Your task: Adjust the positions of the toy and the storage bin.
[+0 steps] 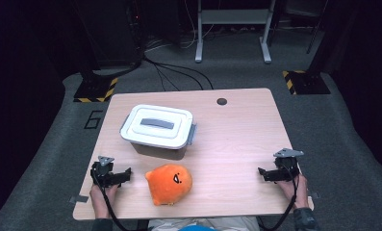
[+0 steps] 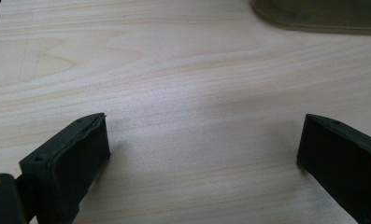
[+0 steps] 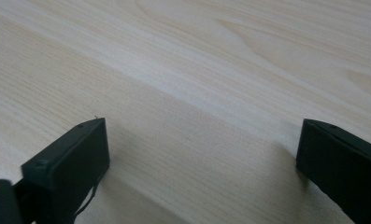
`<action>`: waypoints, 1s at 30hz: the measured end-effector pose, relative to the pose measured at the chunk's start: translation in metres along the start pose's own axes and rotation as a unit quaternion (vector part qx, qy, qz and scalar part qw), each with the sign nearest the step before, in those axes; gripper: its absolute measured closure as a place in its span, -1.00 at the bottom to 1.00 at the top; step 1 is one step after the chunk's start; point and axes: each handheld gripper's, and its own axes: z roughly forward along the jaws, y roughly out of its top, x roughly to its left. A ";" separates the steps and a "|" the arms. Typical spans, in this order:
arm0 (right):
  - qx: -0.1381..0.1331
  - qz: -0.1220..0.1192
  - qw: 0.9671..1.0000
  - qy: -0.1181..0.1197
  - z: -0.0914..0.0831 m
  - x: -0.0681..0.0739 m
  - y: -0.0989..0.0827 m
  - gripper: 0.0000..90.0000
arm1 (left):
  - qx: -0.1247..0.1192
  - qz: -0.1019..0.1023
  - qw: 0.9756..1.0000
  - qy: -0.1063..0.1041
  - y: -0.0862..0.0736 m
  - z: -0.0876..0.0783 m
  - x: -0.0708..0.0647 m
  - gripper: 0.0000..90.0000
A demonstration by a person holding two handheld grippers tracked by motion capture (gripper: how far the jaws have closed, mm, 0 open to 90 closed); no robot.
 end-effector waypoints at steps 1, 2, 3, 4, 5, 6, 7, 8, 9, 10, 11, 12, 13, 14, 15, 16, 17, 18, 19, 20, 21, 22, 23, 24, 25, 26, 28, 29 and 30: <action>0.002 -0.002 1.000 0.000 0.000 0.000 0.000 -0.99 | 0.001 -0.002 1.000 0.000 0.000 0.000 -0.001 -0.95; 0.002 -0.002 1.000 0.000 0.000 0.000 0.000 -0.99 | 0.001 -0.002 1.000 0.000 0.000 0.000 -0.001 -0.95; 0.003 -0.001 1.000 -0.002 -0.001 0.001 0.000 -0.99 | 0.002 0.000 1.000 0.002 0.000 -0.001 -0.001 -0.95; 0.003 -0.001 1.000 -0.002 -0.001 0.001 0.000 -0.99 | 0.002 0.000 1.000 0.002 0.000 -0.001 -0.001 -0.95; 0.004 -0.002 1.000 -0.003 -0.001 0.003 -0.001 -0.99 | 0.001 0.001 1.000 0.002 0.000 -0.001 -0.001 -0.95; 0.006 -0.001 1.000 -0.002 -0.002 0.004 -0.001 -0.99 | 0.001 0.001 1.000 0.002 0.000 -0.001 -0.001 -0.95; 0.006 -0.001 1.000 -0.004 -0.003 0.005 -0.001 -0.99 | 0.001 0.000 1.000 0.001 0.000 0.000 0.000 -0.95; 0.009 -0.006 1.000 -0.002 -0.005 0.005 -0.001 -0.99 | 0.001 0.000 1.000 0.001 0.000 0.000 0.000 -0.95; 0.006 -0.005 1.000 -0.001 -0.007 0.006 0.000 -0.99 | 0.002 -0.001 1.000 0.001 0.000 0.000 0.000 -0.95; 0.002 -0.011 1.000 0.001 -0.008 0.007 0.001 -0.99 | 0.002 0.000 1.000 0.002 0.000 0.000 -0.001 -0.95; 0.003 -0.009 1.000 -0.001 -0.011 0.009 0.001 -0.99 | 0.002 -0.001 1.000 0.001 0.000 0.000 0.000 -0.95; 0.001 -0.008 1.000 0.001 -0.013 0.010 0.002 -1.00 | 0.003 -0.001 1.000 -0.001 0.000 0.000 0.000 -0.95; -0.003 -0.010 1.000 0.001 -0.015 0.011 0.004 -1.00 | 0.003 -0.002 1.000 -0.001 0.000 0.000 0.000 -0.95; -0.006 -0.009 1.000 0.004 -0.018 0.014 0.006 -1.00 | 0.003 -0.002 1.000 -0.001 0.000 0.000 0.000 -0.95; -0.008 -0.012 1.000 0.005 -0.019 0.016 0.007 -1.00 | 0.001 -0.003 1.000 0.000 0.000 0.000 -0.001 -0.95; -0.008 -0.012 1.000 0.005 -0.019 0.016 0.007 -1.00 | 0.001 -0.003 1.000 0.000 0.000 0.000 -0.001 -0.95; -0.013 -0.019 1.000 0.011 -0.022 0.022 0.010 -1.00 | 0.001 -0.003 1.000 0.000 0.000 0.000 -0.001 -0.95; -0.013 -0.021 1.000 0.013 -0.023 0.024 0.011 -1.00 | 0.001 -0.003 1.000 0.000 0.000 0.000 -0.001 -0.95; -0.014 -0.023 1.000 0.015 -0.023 0.028 0.013 -1.00 | 0.001 -0.003 1.000 0.000 0.000 0.000 -0.001 -0.95; -0.014 -0.023 1.000 0.015 -0.023 0.028 0.013 -1.00 | 0.001 -0.003 1.000 0.000 0.000 0.000 -0.001 -0.95; -0.014 -0.031 0.999 0.024 -0.024 0.033 0.016 -1.00 | 0.001 -0.003 1.000 0.001 0.000 0.000 -0.001 -0.95; -0.016 -0.034 0.999 0.028 -0.023 0.035 0.017 -1.00 | 0.002 -0.002 1.000 0.001 0.000 0.000 -0.001 -0.95; -0.015 -0.037 0.999 0.030 -0.024 0.038 0.018 -1.00 | 0.001 -0.002 1.000 0.001 0.000 0.000 -0.001 -0.95; -0.015 -0.040 0.999 0.032 -0.024 0.041 0.020 -1.00 | 0.002 -0.001 1.000 0.001 0.000 0.000 -0.001 -0.95; -0.016 -0.046 0.998 0.034 -0.024 0.043 0.021 -1.00 | 0.002 -0.001 1.000 0.002 0.000 -0.001 -0.001 -0.95; -0.016 -0.047 0.998 0.038 -0.024 0.045 0.023 -1.00 | 0.002 -0.001 1.000 0.002 0.000 -0.001 -0.001 -0.95; -0.014 -0.057 0.997 0.046 -0.024 0.051 0.027 -1.00 | 0.002 0.002 1.000 -0.001 0.000 -0.001 -0.001 -0.93; -0.013 -0.060 0.997 0.047 -0.024 0.053 0.028 -1.00 | 0.001 0.002 1.000 -0.001 0.000 -0.001 -0.001 -0.92; -0.013 -0.060 0.997 0.047 -0.024 0.053 0.028 -1.00 | 0.001 0.002 1.000 -0.001 0.000 -0.001 -0.001 -0.92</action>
